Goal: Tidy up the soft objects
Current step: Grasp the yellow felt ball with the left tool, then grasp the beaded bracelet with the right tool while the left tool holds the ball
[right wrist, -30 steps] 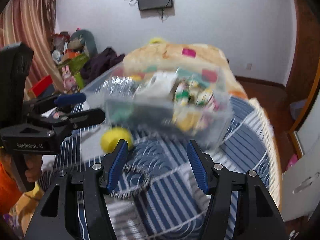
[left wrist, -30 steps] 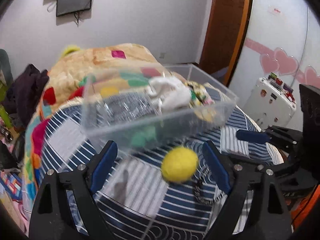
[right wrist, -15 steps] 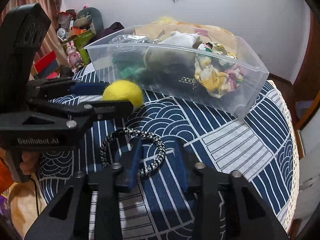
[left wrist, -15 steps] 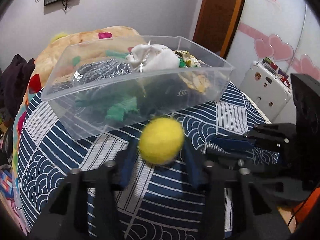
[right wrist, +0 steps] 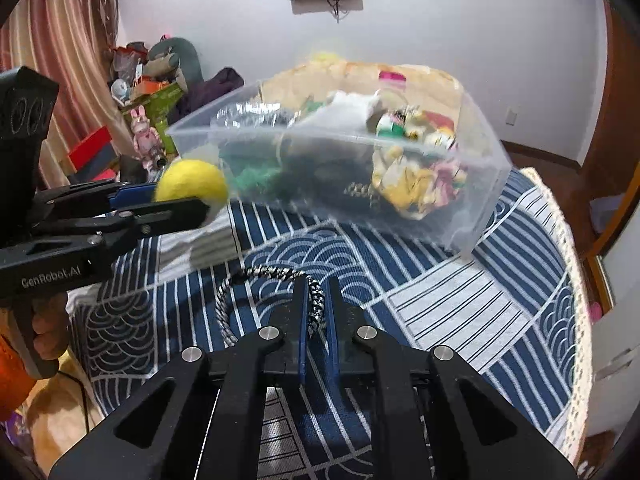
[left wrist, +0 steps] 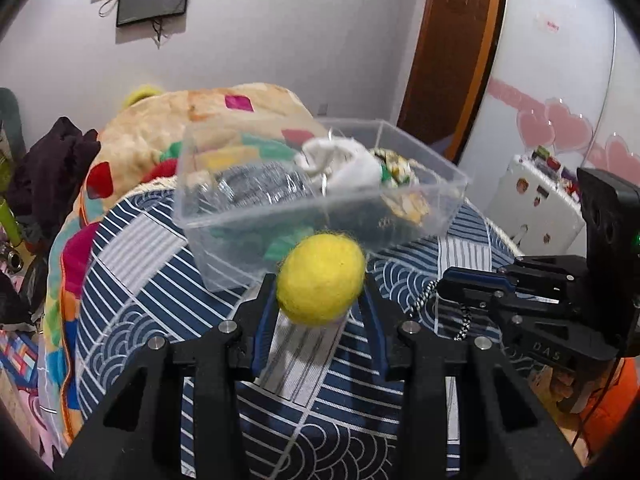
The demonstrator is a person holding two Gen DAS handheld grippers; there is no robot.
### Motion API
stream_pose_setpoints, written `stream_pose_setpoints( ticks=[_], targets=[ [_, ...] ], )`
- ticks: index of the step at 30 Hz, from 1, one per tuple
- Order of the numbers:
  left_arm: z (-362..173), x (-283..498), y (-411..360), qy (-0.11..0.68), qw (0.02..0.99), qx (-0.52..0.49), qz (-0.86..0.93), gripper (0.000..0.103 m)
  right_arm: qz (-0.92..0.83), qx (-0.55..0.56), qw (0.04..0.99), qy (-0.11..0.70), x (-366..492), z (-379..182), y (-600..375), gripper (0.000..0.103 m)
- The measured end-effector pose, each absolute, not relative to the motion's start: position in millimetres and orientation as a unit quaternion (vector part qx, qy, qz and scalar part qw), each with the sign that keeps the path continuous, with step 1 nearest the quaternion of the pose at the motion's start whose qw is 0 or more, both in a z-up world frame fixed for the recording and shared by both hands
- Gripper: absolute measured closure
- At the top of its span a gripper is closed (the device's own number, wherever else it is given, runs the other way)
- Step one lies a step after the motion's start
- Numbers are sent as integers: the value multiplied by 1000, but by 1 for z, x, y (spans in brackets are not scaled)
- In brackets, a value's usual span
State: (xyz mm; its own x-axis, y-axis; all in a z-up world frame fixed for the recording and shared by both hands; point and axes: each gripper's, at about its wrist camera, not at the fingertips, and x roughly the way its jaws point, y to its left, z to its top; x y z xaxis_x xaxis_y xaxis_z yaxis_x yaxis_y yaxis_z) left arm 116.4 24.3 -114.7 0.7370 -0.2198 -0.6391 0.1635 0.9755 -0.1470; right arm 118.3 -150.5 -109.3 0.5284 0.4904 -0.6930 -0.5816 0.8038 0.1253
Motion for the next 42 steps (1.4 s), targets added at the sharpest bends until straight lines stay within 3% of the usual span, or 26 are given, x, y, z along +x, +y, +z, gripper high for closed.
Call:
stream_pose_setpoints(
  ticks=[12, 15, 16, 21, 25, 27, 28, 29, 42],
  targets=[
    [-80, 110, 44, 301, 949, -48, -83, 63, 284, -45, 895, 341, 126, -82, -158, 95],
    [-80, 105, 48, 301, 948, -53, -84, 63, 292, -41, 883, 364, 131, -92, -161, 77],
    [-80, 103, 49, 302, 948, -53, -83, 63, 292, -46, 881, 370, 131, -96, -160, 67],
    [-87, 97, 49, 312, 945, -47, -81, 63, 290, -76, 867, 399, 121, -119, -158, 63],
    [-91, 94, 47, 319, 944, -45, -78, 63, 292, -96, 858, 412, 107, -136, -156, 66],
    [-92, 93, 46, 317, 945, -43, -75, 63, 294, -95, 858, 409, 105, -135, -156, 74],
    [-91, 92, 47, 316, 945, -44, -75, 63, 299, -91, 857, 411, 106, -134, -156, 87],
    [-91, 91, 47, 315, 945, -45, -76, 63, 297, -93, 857, 411, 106, -135, -155, 92],
    [-83, 96, 50, 298, 951, -44, -66, 63, 276, -82, 883, 371, 108, -117, -160, 97]
  ],
)
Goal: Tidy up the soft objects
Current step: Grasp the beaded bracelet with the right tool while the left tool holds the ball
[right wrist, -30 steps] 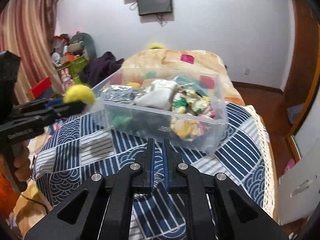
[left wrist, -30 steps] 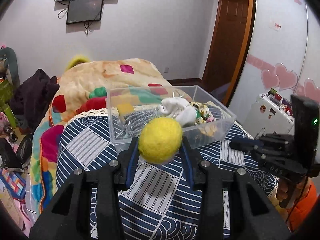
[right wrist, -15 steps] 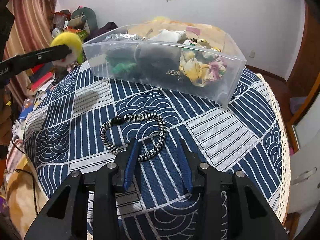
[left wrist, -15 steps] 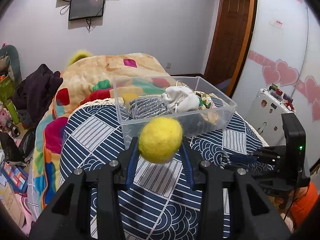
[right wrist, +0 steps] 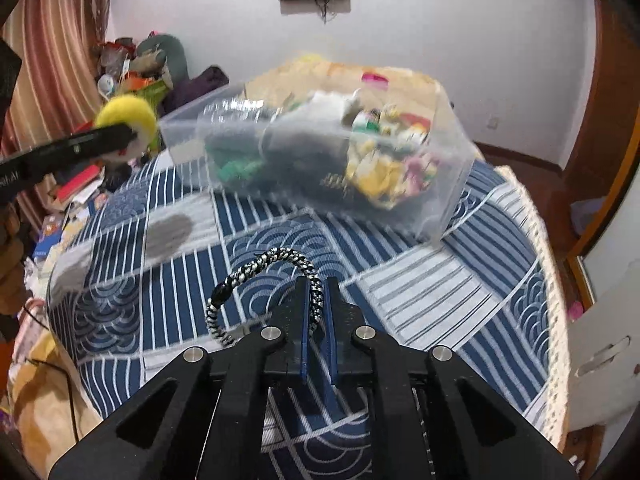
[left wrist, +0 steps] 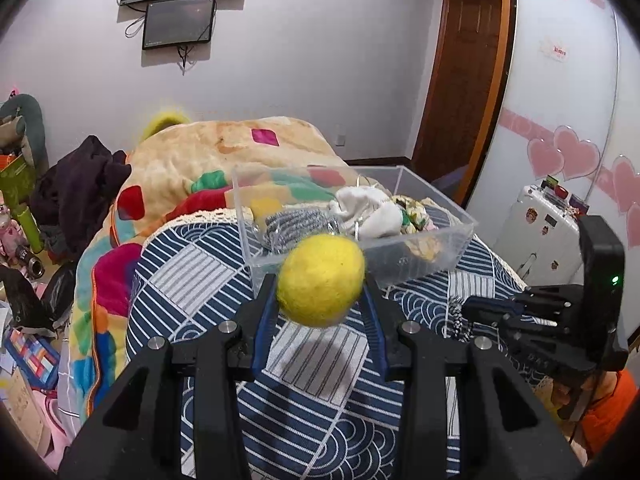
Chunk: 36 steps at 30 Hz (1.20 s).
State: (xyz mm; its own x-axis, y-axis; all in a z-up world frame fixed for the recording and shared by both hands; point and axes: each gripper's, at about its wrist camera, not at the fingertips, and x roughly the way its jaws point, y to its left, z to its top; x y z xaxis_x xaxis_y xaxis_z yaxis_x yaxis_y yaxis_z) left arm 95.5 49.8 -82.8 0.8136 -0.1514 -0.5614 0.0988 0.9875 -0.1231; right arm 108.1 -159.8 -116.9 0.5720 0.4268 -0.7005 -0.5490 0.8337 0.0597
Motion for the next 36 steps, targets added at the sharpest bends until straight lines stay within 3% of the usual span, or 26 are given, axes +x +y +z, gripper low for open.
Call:
stream_pose_setpoints(
  ticks=[13, 17, 18, 20, 23, 29, 30, 31, 36],
  targets=[
    [-65, 131, 58, 271, 961, -49, -41, 63, 250, -43, 927, 276, 136, -53, -168, 97],
    [-69, 134, 57, 274, 959, -53, -45, 63, 239, -42, 922, 300, 149, -60, -171, 97],
    [-70, 133, 57, 274, 959, -51, -44, 63, 244, -38, 918, 311, 150, -66, -172, 95],
    [-73, 134, 56, 279, 958, -49, -45, 63, 244, -46, 907, 340, 149, -85, -173, 83],
    [-76, 133, 54, 284, 957, -46, -47, 63, 234, -62, 894, 378, 150, -110, -175, 79],
    [-81, 130, 51, 289, 955, -45, -49, 63, 242, -76, 877, 407, 153, -139, -170, 80],
    [-81, 130, 51, 290, 955, -45, -49, 63, 243, -82, 878, 403, 152, -139, -169, 84],
    [-81, 130, 50, 290, 955, -45, -49, 63, 246, -85, 879, 400, 151, -139, -169, 94],
    [-81, 130, 50, 287, 956, -42, -47, 63, 242, -102, 886, 382, 140, -136, -165, 96]
  ],
)
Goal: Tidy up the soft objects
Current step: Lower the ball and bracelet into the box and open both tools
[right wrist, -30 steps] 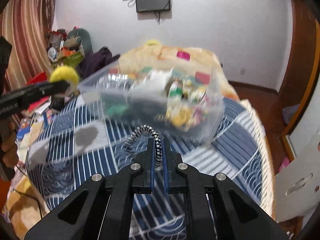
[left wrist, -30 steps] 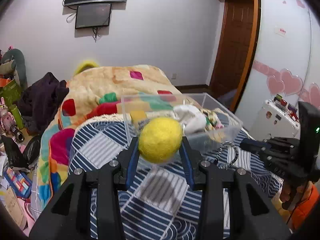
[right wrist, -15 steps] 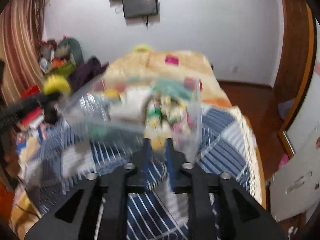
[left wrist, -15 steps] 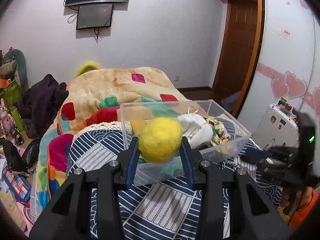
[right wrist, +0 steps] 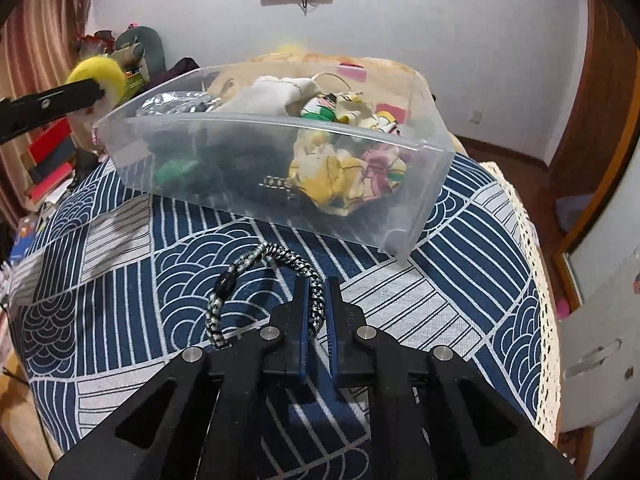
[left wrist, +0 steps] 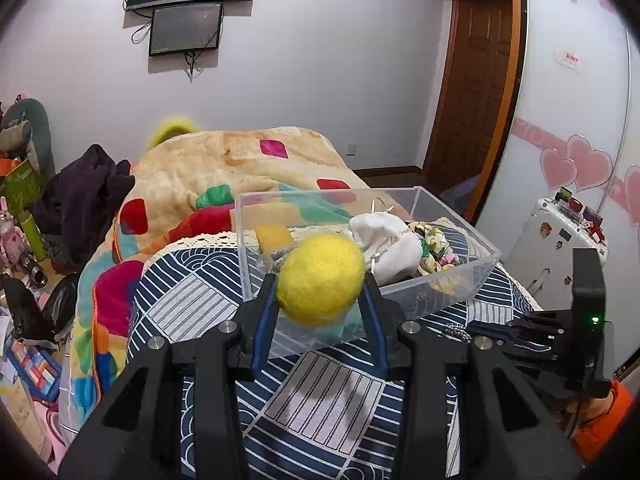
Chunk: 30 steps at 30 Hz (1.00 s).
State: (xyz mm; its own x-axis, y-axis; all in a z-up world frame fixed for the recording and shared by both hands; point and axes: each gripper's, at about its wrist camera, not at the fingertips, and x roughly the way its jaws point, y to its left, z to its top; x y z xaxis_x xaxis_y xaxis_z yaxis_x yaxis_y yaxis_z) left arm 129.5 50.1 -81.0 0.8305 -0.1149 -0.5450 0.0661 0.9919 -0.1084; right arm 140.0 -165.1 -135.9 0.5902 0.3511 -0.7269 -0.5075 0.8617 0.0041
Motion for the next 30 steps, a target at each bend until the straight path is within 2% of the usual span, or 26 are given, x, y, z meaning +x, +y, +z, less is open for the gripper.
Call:
stream_pose_setpoints(
  ticks=[15, 26, 27, 29, 30],
  targets=[
    [-70, 168, 45, 277, 960, -32, -38, 63, 240, -61, 930, 273, 151, -57, -169, 96],
    [-106, 211, 26, 334, 941, -15, -48, 63, 213, -92, 928, 290, 200, -68, -143, 96],
    [-109, 212, 25, 339, 939, -11, -50, 62, 212, -92, 926, 297, 203, -71, -143, 96],
    [-111, 210, 26, 341, 938, -13, -55, 54, 216, -89, 923, 305, 202, -72, -146, 96],
    [-111, 209, 26, 340, 939, -14, -54, 44, 219, -85, 922, 307, 200, -72, -148, 96]
  ],
)
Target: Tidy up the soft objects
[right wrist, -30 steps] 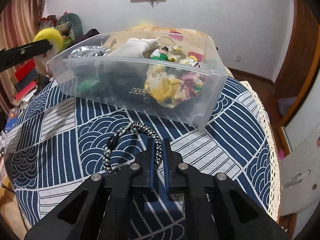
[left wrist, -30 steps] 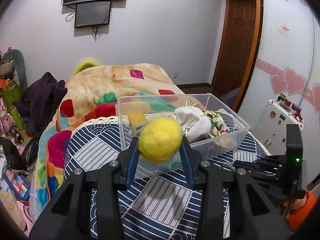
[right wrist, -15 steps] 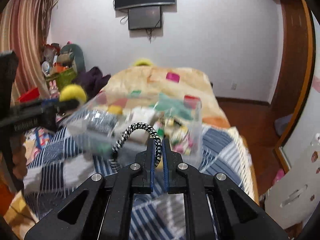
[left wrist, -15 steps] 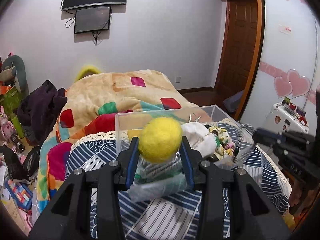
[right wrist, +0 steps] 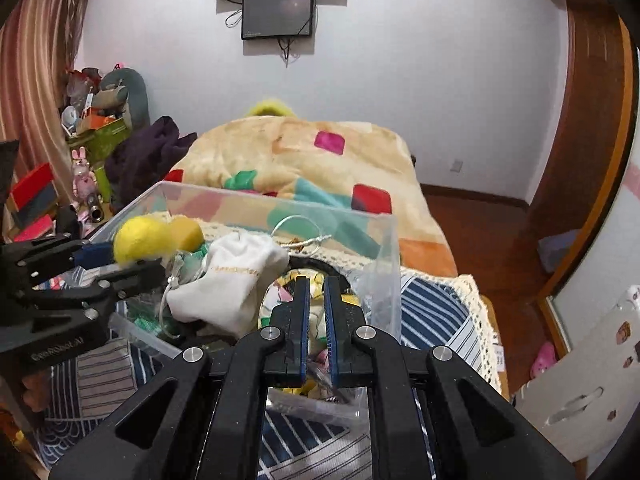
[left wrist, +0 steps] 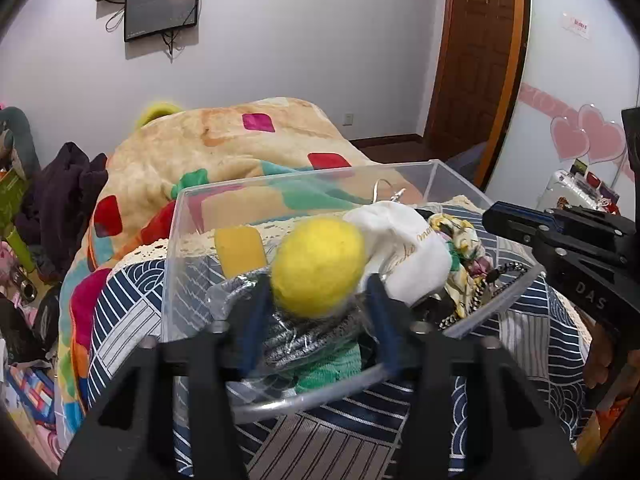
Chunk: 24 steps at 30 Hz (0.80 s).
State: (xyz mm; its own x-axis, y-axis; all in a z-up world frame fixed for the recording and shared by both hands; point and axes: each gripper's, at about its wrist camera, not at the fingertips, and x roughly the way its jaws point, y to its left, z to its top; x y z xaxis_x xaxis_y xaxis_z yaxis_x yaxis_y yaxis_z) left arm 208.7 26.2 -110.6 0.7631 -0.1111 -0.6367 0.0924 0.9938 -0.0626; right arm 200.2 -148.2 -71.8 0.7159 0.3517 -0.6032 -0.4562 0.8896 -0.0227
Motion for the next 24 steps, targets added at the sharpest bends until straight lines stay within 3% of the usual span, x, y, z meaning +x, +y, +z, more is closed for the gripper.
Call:
stream_pose_setpoints(
  ticks=[1, 6, 9, 11, 13, 20, 24],
  targets=[
    [-110, 208, 27, 338, 939, -15, -53, 37, 222, -83, 922, 307, 200, -71, -151, 96],
    [-104, 196, 31, 333, 941, -21, -56, 35, 233, -71, 922, 302, 187, -63, -158, 93],
    [-95, 183, 35, 321, 945, -29, -58, 33, 239, -63, 924, 291, 178, -55, -161, 79],
    [-88, 174, 37, 311, 948, -35, -59, 33, 240, -61, 927, 280, 172, -50, -162, 60],
    [-77, 162, 39, 293, 953, -40, -58, 33, 240, -60, 932, 266, 166, -43, -161, 52],
    [-28, 113, 36, 208, 976, -34, -56, 32, 252, -42, 946, 202, 133, -7, -166, 27],
    [-4, 84, 33, 165, 984, -34, -53, 27, 259, -25, 950, 173, 117, 11, -171, 21]
  ],
)
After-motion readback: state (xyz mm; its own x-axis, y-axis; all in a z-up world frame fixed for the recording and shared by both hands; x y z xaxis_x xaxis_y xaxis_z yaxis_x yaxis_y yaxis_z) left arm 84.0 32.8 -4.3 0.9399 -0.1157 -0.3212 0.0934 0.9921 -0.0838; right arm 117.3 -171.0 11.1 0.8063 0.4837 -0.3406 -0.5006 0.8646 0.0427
